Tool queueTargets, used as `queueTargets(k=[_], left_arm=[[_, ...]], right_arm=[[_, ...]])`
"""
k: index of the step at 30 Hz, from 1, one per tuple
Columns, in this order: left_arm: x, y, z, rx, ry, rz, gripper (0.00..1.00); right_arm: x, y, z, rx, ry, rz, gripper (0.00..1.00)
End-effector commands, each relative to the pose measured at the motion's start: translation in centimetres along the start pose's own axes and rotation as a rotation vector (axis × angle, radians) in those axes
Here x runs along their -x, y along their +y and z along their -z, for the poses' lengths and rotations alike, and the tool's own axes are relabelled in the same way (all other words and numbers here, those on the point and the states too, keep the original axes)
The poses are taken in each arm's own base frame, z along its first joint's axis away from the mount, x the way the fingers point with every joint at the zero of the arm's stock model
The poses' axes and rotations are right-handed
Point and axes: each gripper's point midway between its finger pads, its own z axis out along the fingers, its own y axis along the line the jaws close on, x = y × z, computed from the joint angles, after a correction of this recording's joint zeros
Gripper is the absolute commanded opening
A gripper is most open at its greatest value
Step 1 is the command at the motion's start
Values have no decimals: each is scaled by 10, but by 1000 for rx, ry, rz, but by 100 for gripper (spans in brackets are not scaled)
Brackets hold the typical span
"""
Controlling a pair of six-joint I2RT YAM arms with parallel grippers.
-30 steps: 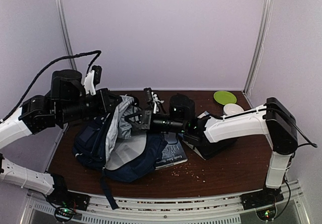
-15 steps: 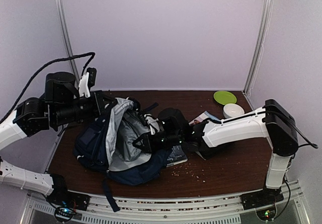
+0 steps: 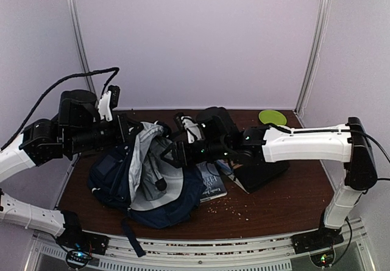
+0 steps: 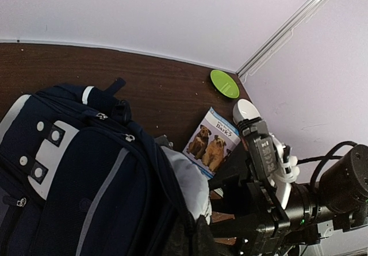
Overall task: Pack the student bag
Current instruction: Place the stationery in the student bag.
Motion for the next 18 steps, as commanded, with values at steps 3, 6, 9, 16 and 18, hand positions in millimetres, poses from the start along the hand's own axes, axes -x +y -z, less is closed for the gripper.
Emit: queueTargets(k=[3,6,9,16,18], left_arm=[[49,-30,14,-114,-181,64,0],[49,-30,14,-112,-182,61,0],[50,-30,13,-113,-182,57,0],[47,-31,11,-118,-172,57,0],[46,-32,10,-120,-168,56,0]], right_arm=[[-14,-10,-33,-22,51,-51,66],[-19,2,-45,29,66,-83,69],[-30,8,-54,41,95,-102,73],[-42,5,-66,33,107,-141,81],[-36,9,-65,47,84,-161,86]])
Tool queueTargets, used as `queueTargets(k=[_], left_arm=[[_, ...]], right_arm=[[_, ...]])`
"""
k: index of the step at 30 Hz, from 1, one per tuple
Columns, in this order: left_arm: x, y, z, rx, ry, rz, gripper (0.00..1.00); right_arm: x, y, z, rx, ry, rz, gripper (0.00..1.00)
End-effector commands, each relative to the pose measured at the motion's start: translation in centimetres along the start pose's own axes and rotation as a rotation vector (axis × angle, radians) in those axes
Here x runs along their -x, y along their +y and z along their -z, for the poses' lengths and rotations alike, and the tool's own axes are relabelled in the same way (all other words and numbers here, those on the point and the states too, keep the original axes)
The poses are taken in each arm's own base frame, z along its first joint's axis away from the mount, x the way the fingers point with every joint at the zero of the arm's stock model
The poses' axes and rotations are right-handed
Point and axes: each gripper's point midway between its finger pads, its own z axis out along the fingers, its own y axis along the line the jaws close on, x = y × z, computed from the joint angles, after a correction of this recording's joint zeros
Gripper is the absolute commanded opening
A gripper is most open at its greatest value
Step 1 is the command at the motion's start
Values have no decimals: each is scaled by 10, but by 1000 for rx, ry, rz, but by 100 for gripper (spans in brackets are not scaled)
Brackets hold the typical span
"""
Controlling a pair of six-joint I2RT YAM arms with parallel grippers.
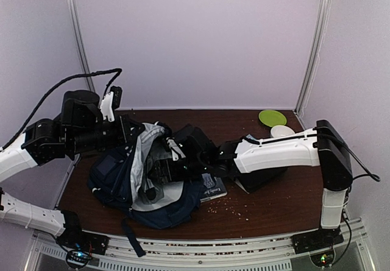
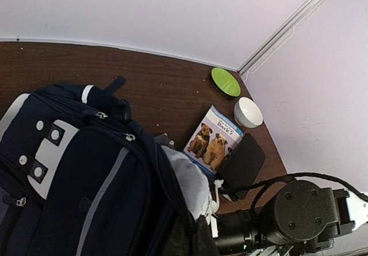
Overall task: Pack the student bag
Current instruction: Place the stationery in the student bag.
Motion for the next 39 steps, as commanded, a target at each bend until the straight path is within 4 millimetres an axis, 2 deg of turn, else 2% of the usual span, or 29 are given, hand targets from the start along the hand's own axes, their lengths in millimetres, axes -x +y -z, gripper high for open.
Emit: queueTargets(k=[1,5,8,14,20,23,27,31,33,35,39], left_arm=[[49,-32,15,-126,-178,60,0],[50,-29,18,-118,-185,60,0],[50,-28,19,-117,-191,62,0],[50,-30,17,-126,-191,66,0],[48,-30,14,-126,-184,63,0],[48,-29,14,-126,-189,67,0],[50,-28,17,-123,-196,69,0],[50,-17,23,-85,-210,67,0],[51,-12,28,-71,-224,69,0],[53,-9,31,-60,-237,68,0],[56,-6,37,-54,-251,68,0]], right_arm=[[20,18,4,55,-73,-44,87],[39,26,19,53,-142,-67,88],[42,30,15,31,-122,-68,87],[13,13,-19,-28,-11,-98,83],[-2,22,-39,4,40,-101,82],[-8,24,-51,7,54,-103,72],[-18,14,-60,1,60,-131,40],[2,16,-40,28,-16,-124,14],[19,28,-23,96,-69,-111,0],[34,40,-5,157,-117,-92,0],[58,77,31,335,-189,-14,0]])
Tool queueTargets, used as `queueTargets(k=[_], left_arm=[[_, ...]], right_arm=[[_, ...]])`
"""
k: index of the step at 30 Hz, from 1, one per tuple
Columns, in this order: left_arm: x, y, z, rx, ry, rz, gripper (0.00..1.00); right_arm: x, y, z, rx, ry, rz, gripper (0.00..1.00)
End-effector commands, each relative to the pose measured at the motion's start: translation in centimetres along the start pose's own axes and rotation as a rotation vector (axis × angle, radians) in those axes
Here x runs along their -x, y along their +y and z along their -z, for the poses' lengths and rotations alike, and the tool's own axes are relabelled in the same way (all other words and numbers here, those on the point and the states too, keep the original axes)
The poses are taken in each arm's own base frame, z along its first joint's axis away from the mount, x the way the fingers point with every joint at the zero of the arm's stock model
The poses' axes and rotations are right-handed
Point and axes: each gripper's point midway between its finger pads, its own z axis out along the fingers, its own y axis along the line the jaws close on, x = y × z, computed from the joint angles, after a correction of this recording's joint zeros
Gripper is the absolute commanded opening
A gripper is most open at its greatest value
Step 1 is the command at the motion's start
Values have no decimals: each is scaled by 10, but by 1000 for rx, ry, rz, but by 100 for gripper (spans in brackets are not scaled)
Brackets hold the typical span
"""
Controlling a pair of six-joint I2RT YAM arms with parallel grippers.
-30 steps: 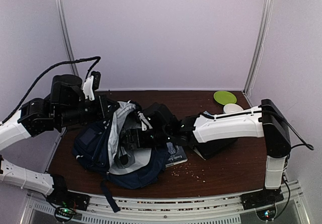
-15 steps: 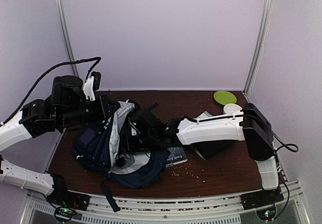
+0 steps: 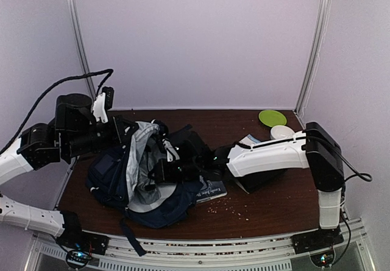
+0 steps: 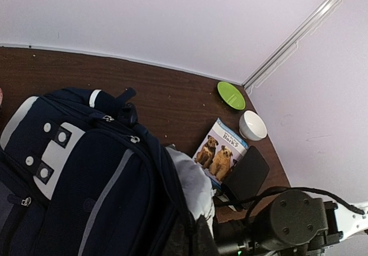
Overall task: Pack the student bag
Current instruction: Place the stationery in the student bag.
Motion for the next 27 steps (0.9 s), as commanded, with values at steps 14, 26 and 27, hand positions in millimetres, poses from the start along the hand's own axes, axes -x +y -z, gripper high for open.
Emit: queueTargets(k=[14,26,27], left_arm=[[62,-47,34,-223,-192,111,0],[78,-64,52,-322,-228,140,0],[80,-65,54,-328,-233,140,0]], right_arm=[[87,126,72,534,-316,219,0],[85,110,8,496,-242,157,0],[81,109,4,491,-230,171,0]])
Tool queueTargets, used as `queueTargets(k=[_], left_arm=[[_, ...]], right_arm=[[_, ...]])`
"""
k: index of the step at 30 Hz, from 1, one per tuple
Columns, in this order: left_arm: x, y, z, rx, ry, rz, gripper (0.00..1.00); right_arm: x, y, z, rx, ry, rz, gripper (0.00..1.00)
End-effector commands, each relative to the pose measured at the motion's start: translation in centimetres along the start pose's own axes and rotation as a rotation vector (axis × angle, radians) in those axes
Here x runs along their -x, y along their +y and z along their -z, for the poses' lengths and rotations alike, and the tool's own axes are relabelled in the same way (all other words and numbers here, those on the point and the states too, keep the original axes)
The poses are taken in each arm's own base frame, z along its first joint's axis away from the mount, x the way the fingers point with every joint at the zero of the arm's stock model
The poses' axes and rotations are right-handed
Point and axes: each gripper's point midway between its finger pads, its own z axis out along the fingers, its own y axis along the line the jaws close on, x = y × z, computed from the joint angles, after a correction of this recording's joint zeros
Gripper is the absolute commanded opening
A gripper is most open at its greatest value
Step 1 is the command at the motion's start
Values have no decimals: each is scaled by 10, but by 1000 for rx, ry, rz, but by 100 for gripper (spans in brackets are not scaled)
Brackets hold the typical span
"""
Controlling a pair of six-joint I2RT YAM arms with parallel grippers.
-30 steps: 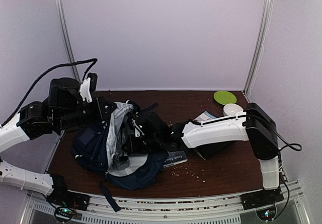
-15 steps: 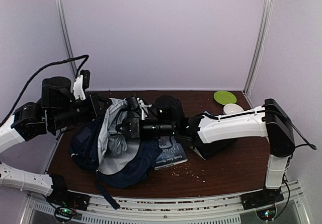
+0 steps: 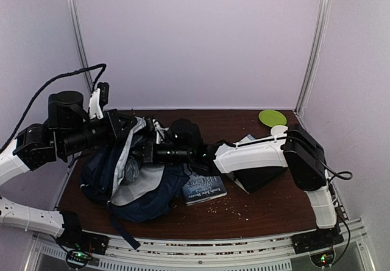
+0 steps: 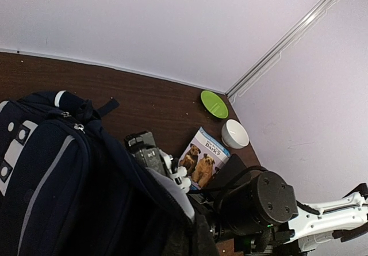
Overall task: Pack the student bag
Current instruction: Place the stationery in the student bag.
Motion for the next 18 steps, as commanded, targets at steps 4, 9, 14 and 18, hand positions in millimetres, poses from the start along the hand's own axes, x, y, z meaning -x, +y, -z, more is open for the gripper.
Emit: queueTargets(k=[4,9,14,18], left_arm=[[68,-63,36,-270,-198,94,0],[68,-72,33,-301,-184,96,0],[75,-63,42,-268,-224,93,0],[86,-51,54,-217,-283,77,0]], right_arm=[[6,25,-17,31,34,129,0],[-11,7,-35,-56,122,146,0],[-11,12,-18,-79,133,108,55],[7,36,20,-101,93,116,72]])
